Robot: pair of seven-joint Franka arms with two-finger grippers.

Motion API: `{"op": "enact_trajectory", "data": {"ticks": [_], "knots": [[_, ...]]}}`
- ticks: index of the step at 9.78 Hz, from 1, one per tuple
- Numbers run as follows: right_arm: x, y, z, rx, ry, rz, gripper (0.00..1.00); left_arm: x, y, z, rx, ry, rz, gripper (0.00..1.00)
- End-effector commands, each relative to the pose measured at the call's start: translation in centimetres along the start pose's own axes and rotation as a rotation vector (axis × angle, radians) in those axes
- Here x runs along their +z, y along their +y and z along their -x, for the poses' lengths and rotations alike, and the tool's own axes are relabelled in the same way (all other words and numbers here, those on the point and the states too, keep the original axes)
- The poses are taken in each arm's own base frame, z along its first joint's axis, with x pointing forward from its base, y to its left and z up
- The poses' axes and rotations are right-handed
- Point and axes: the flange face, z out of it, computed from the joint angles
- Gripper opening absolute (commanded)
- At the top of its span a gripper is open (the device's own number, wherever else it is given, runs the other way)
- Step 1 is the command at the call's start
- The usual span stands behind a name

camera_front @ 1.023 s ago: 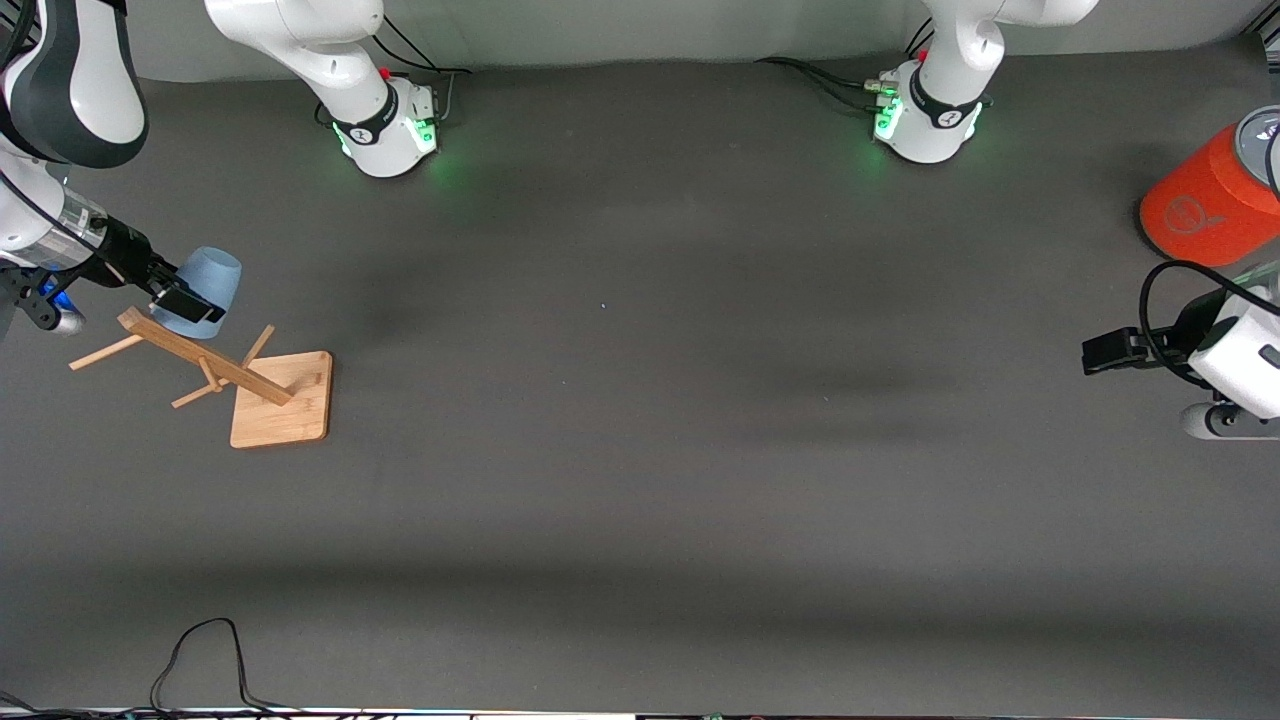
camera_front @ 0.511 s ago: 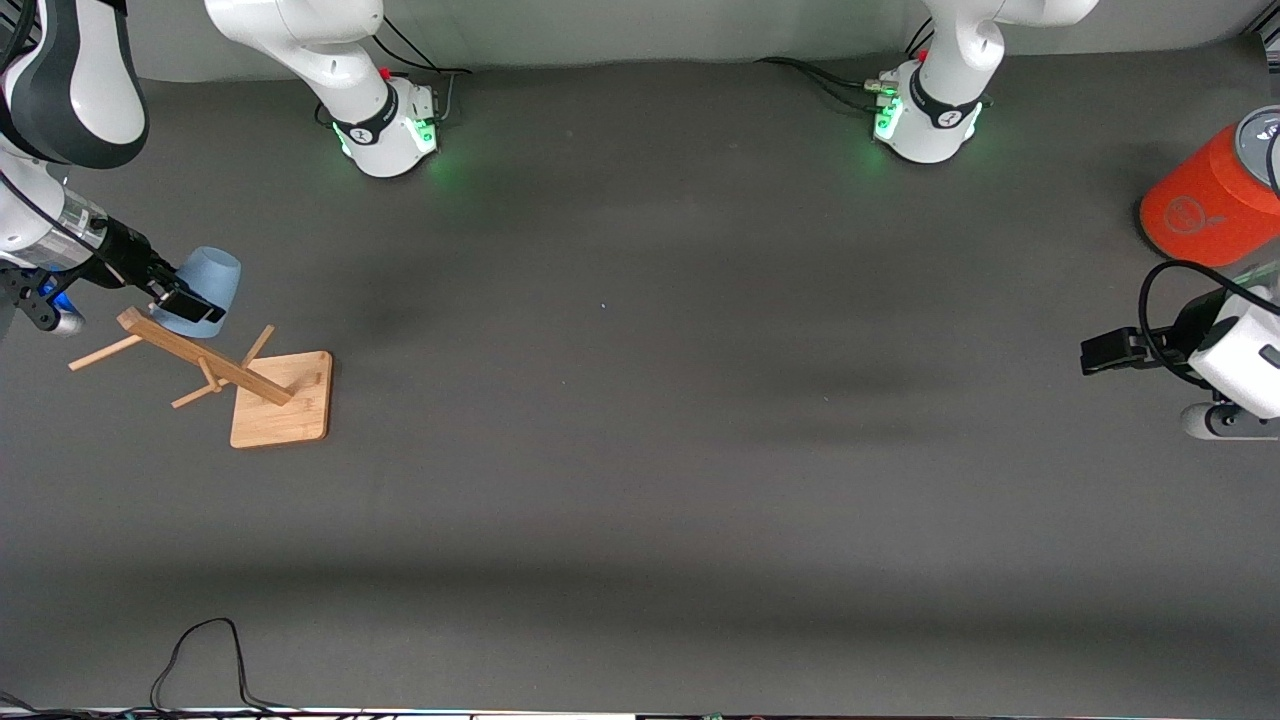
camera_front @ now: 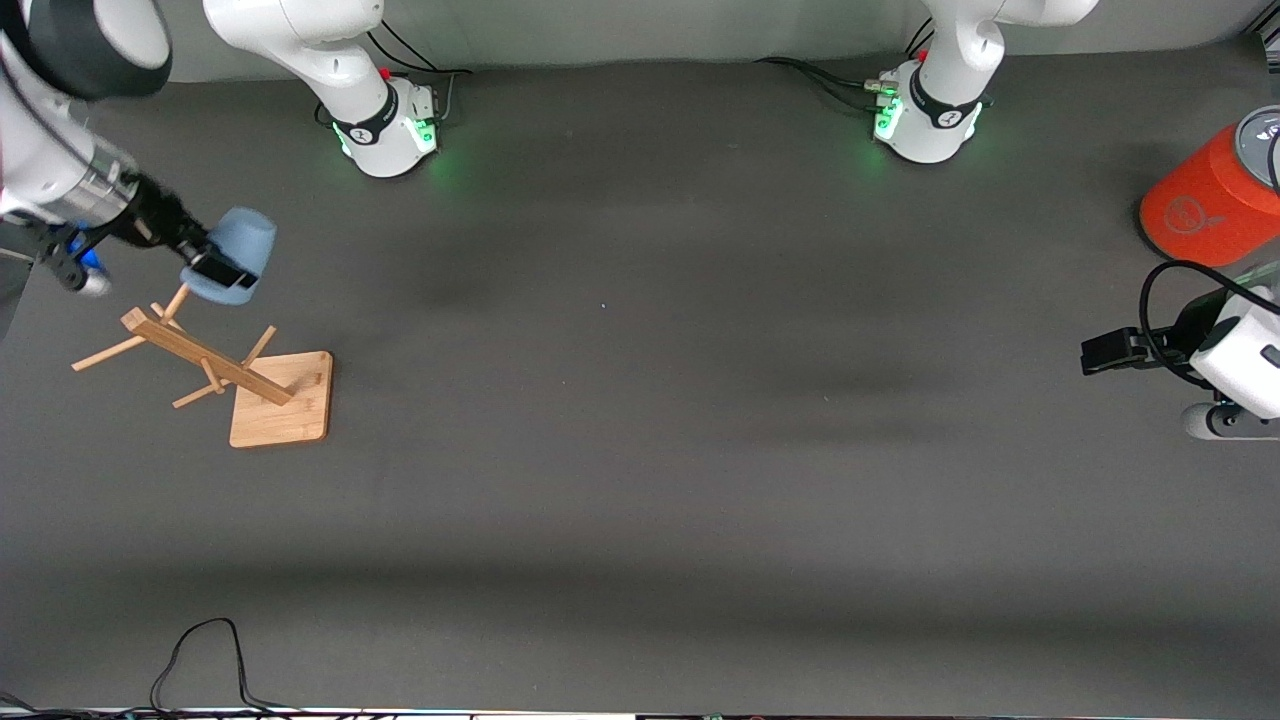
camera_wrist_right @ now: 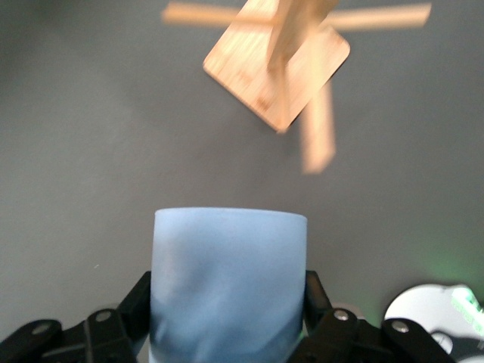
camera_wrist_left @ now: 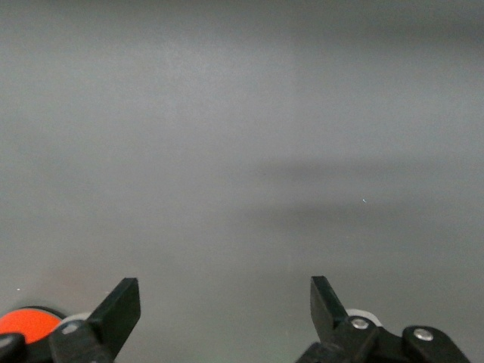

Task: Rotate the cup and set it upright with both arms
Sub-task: 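Pull the blue cup off the stand peg with the right gripper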

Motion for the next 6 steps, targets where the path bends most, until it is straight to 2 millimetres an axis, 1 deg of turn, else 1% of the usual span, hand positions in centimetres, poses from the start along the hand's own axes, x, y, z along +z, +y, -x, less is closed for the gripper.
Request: {"op": "enact_trajectory", "data": {"ticks": [1, 2, 4, 5, 6], "knots": [[-1.9, -3.1, 5.7, 0.092, -0.008, -0.002, 0.51, -0.5, -0.1, -0.3, 0.014, 0.008, 0.01, 1.0], [-1.8, -5.9, 9.1, 0.151, -0.002, 0.003, 0.51, -0.5, -0.1, -0.3, 0.013, 0.008, 0.01, 1.0], [-0.8, -13.0, 15.9, 0.28, 0.02, 0.022, 0.51, -0.5, 0.0, -0.3, 0.014, 0.01, 0.01, 1.0], [0.3, -17.4, 19.9, 0.347, 0.042, 0.032, 0.5, -0.5, 0.0, -0.3, 0.014, 0.01, 0.01, 1.0], [1.7, -21.3, 23.6, 0.416, 0.067, 0.036, 0.5, -0.5, 0.0, -0.3, 0.014, 0.01, 0.01, 1.0]]}}
